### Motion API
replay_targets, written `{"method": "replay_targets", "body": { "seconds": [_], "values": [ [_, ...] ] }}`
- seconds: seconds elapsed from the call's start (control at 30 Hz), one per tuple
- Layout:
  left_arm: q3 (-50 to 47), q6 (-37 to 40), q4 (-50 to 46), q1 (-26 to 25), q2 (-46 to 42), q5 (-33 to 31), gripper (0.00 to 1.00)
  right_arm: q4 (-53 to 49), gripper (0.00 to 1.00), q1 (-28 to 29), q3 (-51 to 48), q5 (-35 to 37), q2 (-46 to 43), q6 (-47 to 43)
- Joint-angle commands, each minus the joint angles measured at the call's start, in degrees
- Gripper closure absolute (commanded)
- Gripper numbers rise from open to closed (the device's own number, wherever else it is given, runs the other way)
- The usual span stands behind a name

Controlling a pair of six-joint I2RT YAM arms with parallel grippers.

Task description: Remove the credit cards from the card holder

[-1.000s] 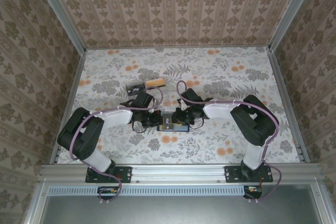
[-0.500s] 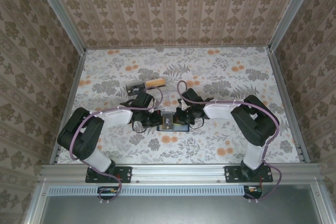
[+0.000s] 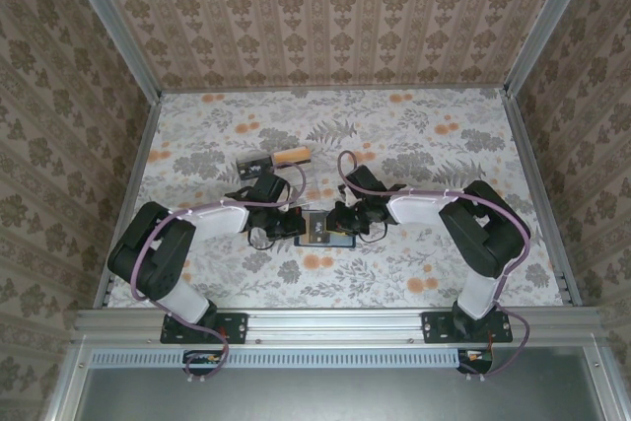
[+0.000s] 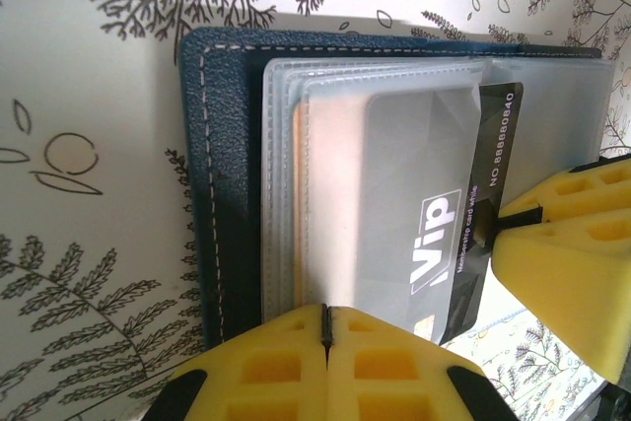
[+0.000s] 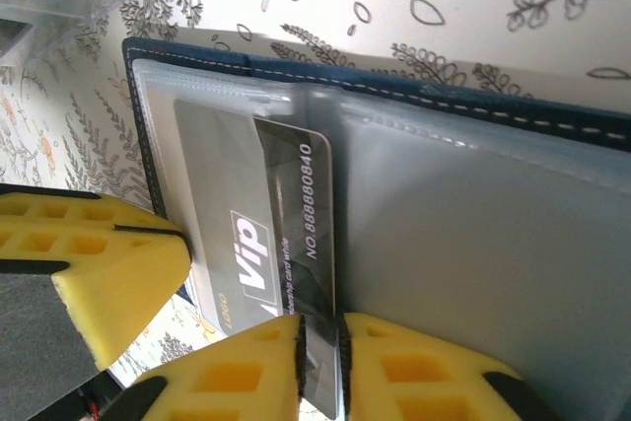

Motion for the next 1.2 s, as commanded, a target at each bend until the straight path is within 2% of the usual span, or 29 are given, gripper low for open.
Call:
{"method": "replay_targets", "body": {
  "seconds": [0.0,0.2,0.4,1.0,1.1,1.17],
  "values": [
    [-0.7,1.3,-1.6,0.2,1.6,0.0,1.00,1.0,0.78,-0.2,-0.1,-0.9,1.2,0.3],
    [-0.5,1.2,-1.4,-0.1,1.6,0.3,1.00,1.6,0.80,-0.1,0.1,-1.3,2.6,0.5],
    [-0.2,1.5,-1.9,-0.1,1.8,0.2,1.00,0.5,0.97,-0.4,-0.5,-0.4,1.7,-0.2],
    [1.6,2.2,-4.2,0.4,-0.5,0.2,1.00,-4.2,1.00,-6.3,-8.0,-1.4,-12.6,-4.6],
    [2.3,1.3,-4.2,0.7,-2.8,0.5,0.89,-5.4,1.00,-7.0,-8.4,-1.8,-15.6,-5.3],
    [2.8,0.2,-3.6,1.0,-4.7,1.3,0.73,-5.8,1.00,-7.4,-8.4,-2.0,-17.7,-5.5]
  ]
}}
